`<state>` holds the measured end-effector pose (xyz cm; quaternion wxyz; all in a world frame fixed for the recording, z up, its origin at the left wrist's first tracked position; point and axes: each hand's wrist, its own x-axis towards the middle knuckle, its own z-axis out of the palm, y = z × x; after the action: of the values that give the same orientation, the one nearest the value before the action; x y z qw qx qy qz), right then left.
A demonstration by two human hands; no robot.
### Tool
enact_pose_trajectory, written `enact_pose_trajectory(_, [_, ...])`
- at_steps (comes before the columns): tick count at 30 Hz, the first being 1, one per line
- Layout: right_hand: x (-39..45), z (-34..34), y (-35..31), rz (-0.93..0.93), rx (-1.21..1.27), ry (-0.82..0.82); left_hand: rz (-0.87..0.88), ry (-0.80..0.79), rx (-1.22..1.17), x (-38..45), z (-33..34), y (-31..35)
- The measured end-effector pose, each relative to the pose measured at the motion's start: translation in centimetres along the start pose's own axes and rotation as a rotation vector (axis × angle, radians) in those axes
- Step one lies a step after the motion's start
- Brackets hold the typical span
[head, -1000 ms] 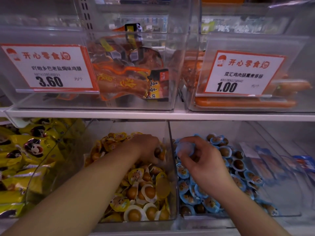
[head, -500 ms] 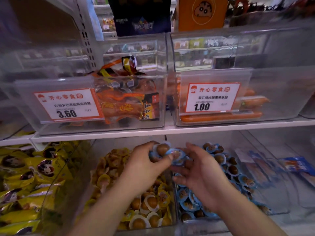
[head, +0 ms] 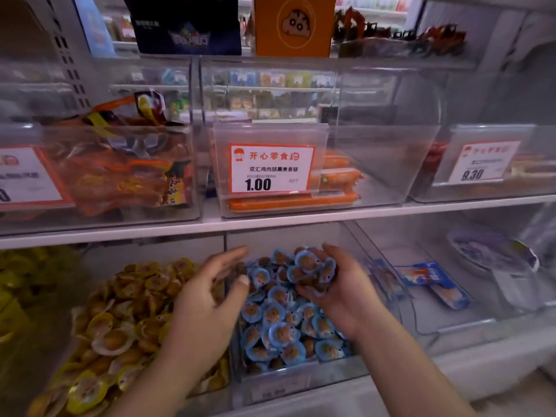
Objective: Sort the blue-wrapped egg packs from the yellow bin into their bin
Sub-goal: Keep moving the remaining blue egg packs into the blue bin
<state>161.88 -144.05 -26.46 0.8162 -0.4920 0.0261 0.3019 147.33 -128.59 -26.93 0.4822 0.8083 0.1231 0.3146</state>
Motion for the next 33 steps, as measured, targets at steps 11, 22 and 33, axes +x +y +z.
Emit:
enact_pose_trajectory(11, [-1.7,2.6,3.6,-0.583,-0.994,-0.163,-0.108,-0.488,0.623,-1.8,-7.0,-8.1])
enact_pose_trajectory(22, [-0.6,5.6,8.9,-0.574,-1.311,-0.391,0.074,-0.366,1.139,1.9,-8.1,-10.1])
enact_pose_trajectory(33, [-0.6,5.4,9.4,-0.607,-1.303,-0.405,-0.029,-0.553,0.754,1.2,-5.3,-9.2])
